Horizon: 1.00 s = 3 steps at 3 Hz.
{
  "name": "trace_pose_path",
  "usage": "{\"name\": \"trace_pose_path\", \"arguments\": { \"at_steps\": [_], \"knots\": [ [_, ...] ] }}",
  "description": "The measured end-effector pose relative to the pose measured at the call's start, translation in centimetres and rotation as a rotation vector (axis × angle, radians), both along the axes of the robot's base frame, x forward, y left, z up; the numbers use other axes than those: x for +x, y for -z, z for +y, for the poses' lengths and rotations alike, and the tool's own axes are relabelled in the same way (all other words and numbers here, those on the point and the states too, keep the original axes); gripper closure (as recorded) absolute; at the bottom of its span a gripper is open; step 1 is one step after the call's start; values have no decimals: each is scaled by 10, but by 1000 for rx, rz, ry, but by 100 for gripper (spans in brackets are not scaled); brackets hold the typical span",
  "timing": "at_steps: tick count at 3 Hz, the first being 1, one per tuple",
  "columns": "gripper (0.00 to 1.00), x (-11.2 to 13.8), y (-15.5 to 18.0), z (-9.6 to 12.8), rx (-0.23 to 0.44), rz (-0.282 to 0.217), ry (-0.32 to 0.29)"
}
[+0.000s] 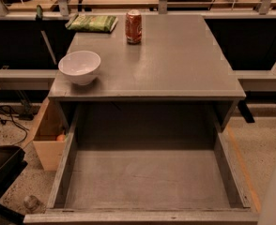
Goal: Place sponge into top drawer
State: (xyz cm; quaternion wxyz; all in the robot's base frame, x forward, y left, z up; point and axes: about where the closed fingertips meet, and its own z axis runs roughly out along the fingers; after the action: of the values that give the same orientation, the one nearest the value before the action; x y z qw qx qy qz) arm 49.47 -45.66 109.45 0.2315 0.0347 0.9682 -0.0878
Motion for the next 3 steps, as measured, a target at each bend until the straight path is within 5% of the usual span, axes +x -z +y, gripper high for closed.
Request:
{"name": "trace_pose_path", "arguments": {
  "at_steps": [1,2,3],
  "knots": [
    [100,-25,39,-6,185,33,-18],
    [100,-64,86,-17,466,46,-1],
    [100,-82,117,-18,690,18,-48]
  ]
}}
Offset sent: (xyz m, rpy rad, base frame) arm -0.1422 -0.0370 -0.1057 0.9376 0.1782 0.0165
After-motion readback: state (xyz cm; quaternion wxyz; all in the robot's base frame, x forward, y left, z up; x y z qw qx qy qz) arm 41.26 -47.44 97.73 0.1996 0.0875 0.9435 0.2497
